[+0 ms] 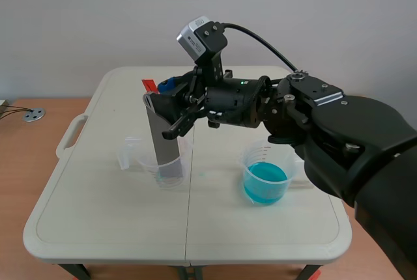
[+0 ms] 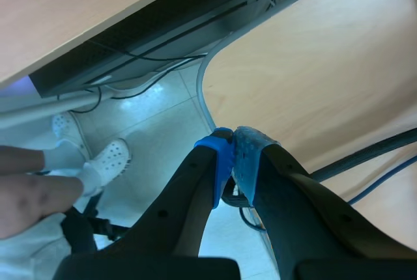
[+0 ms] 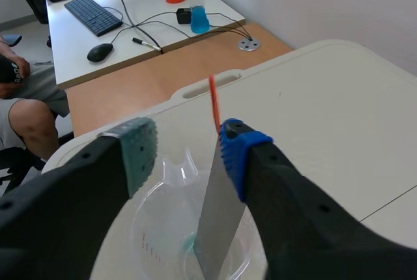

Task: Hold the metal plate by the orange handle, dip it into the blue solution, take it out and point at it, then put the plate back in the beaker on the left.
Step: 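Return to the home posture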

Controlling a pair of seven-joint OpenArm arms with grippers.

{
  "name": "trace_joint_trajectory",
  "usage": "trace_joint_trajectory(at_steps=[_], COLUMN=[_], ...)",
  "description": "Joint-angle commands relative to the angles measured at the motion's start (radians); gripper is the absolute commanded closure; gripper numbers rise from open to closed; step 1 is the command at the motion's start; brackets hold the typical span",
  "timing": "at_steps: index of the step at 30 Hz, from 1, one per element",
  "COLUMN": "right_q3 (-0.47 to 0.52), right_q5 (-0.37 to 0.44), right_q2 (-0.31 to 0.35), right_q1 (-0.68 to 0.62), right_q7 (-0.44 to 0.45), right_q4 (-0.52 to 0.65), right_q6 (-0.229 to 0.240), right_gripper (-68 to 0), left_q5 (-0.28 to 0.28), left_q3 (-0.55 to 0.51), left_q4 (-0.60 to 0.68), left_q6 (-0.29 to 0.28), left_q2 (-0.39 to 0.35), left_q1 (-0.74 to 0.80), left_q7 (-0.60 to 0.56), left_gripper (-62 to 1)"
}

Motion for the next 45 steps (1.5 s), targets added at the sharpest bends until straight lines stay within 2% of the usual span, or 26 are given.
trace_joint_trajectory(at_steps=[1, 3, 5, 8, 10, 12, 14, 22, 27, 31, 36, 41, 45], right_q3=[0.004, 0.004, 0.004, 0.004, 0.004, 0.004, 0.004, 0.004, 0.027, 0.068, 0.111, 0.159, 0.212], right_q5=[0.014, 0.014, 0.015, 0.016, 0.019, 0.018, 0.018, 0.018, 0.018, 0.018, 0.018, 0.018, 0.018], right_q2=[0.0, 0.0, 0.0, 0.0, 0.0, 0.0, 0.0, 0.029, 0.085, 0.133, 0.192, 0.249, 0.287], right_q1=[0.014, 0.014, 0.014, 0.014, 0.014, 0.014, 0.014, -0.007, -0.056, -0.108, -0.185, -0.28, -0.365], right_q7=[0.013, 0.034, 0.058, 0.077, 0.08, 0.079, 0.079, 0.076, 0.076, 0.068, 0.055, 0.049, 0.049], right_q4=[0.013, 0.013, 0.013, 0.013, 0.013, 0.013, 0.013, 0.042, 0.14, 0.235, 0.342, 0.443, 0.512], right_q6=[0.0, 0.0, -0.019, -0.071, -0.096, -0.114, -0.132, -0.131, -0.131, -0.131, -0.132, -0.132, -0.142], right_gripper=[-30.4, -37.5, -45.2, -51.6, -59.0, -66.8, -66.4, -66.4, -66.3, -66.3, -66.3, -66.4, -66.3], left_q5=[0.006, 0.02, 0.044, 0.081, 0.085, 0.084, 0.084, 0.084, 0.062, 0.094, 0.037, 0.025, -0.05], left_q3=[0.001, 0.001, 0.001, 0.001, 0.001, 0.001, 0.001, 0.001, 0.001, -0.023, -0.165, -0.34, -0.431], left_q4=[0.006, 0.006, 0.006, 0.006, 0.006, 0.006, 0.006, 0.006, 0.006, 0.009, 0.032, 0.101, 0.185], left_q6=[-0.002, -0.002, -0.002, -0.002, -0.002, -0.001, -0.001, -0.002, -0.013, -0.01, 0.019, 0.053, 0.063], left_q2=[-0.009, -0.009, -0.009, -0.009, -0.009, -0.009, -0.009, -0.009, -0.006, -0.028, -0.06, -0.105, -0.158], left_q1=[0.011, 0.011, 0.011, 0.011, 0.011, 0.011, 0.01, 0.011, 0.011, 0.016, 0.016, 0.016, 0.016], left_q7=[-0.002, -0.002, 0.001, 0.001, 0.002, 0.007, 0.009, 0.031, 0.011, 0.015, -0.042, -0.127, -0.165], left_gripper=[-1.9, -3.5, -14.6, -44.3, -62.3, -62.3, -62.3, -62.3, -62.3, -62.3, -62.3, -62.3, -62.3])
